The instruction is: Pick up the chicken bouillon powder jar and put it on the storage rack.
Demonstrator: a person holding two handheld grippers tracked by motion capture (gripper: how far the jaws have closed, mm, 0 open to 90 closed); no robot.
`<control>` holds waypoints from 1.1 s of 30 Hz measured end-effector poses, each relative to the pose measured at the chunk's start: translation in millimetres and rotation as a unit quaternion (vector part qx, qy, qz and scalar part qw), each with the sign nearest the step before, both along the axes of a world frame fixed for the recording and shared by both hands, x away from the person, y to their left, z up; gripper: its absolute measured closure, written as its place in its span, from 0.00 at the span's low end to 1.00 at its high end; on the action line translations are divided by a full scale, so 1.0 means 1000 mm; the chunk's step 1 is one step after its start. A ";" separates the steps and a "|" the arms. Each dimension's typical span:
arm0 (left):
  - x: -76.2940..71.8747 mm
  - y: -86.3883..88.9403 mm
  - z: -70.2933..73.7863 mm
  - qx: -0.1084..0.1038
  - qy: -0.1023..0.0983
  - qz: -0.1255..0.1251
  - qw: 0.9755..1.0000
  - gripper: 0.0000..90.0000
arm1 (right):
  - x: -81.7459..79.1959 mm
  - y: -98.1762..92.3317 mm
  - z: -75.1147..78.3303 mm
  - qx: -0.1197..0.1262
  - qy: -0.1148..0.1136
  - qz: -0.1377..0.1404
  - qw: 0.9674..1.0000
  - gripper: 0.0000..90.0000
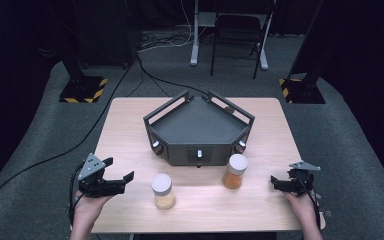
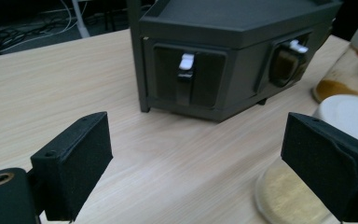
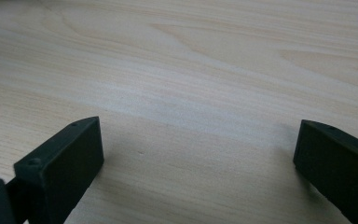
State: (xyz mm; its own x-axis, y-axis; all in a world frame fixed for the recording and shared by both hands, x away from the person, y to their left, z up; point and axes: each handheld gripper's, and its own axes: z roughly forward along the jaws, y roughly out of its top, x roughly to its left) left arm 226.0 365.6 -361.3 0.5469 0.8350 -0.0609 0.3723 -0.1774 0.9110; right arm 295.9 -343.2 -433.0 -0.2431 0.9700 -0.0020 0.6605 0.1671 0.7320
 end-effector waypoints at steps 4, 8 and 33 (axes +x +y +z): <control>0.000 -0.005 0.002 -0.008 -0.007 -0.017 1.000 0.09 | 0.000 0.000 0.000 0.000 0.000 0.000 1.000 0.01; 0.002 -0.012 0.002 -0.011 -0.008 -0.035 0.999 0.07 | 0.000 0.000 0.000 0.000 0.000 0.001 1.000 0.00; 0.022 -0.056 -0.006 0.010 -0.001 -0.128 0.992 0.06 | 0.000 0.000 0.000 0.000 0.001 0.001 1.000 0.00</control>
